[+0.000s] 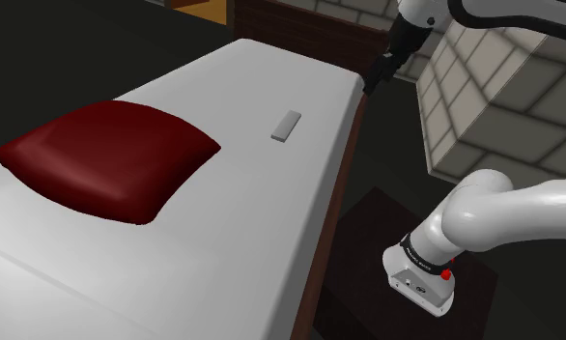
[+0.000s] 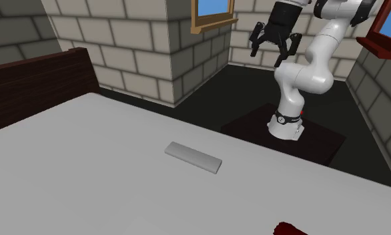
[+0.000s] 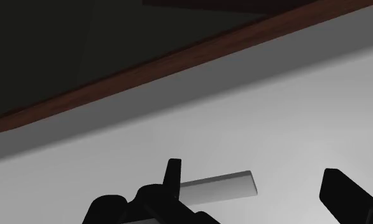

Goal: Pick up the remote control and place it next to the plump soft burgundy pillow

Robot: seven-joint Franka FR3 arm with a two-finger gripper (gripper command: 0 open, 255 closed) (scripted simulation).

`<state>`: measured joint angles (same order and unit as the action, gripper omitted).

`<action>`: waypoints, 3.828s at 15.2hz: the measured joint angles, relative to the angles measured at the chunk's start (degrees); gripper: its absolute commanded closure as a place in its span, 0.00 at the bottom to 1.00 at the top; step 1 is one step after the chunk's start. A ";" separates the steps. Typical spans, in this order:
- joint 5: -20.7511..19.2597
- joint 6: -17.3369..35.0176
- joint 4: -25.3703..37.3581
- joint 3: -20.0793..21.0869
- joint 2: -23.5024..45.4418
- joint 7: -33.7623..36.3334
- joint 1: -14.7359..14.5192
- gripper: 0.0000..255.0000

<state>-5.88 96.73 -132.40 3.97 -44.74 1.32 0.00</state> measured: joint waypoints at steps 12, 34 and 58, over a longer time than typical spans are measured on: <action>3.07 12.53 2.67 4.53 18.96 19.51 5.22 0.00; 4.44 28.42 24.01 3.84 61.19 51.17 10.18 0.00; 4.21 30.73 23.31 3.73 62.78 51.40 10.10 1.00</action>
<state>-1.67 127.46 -109.09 7.70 18.04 52.73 10.11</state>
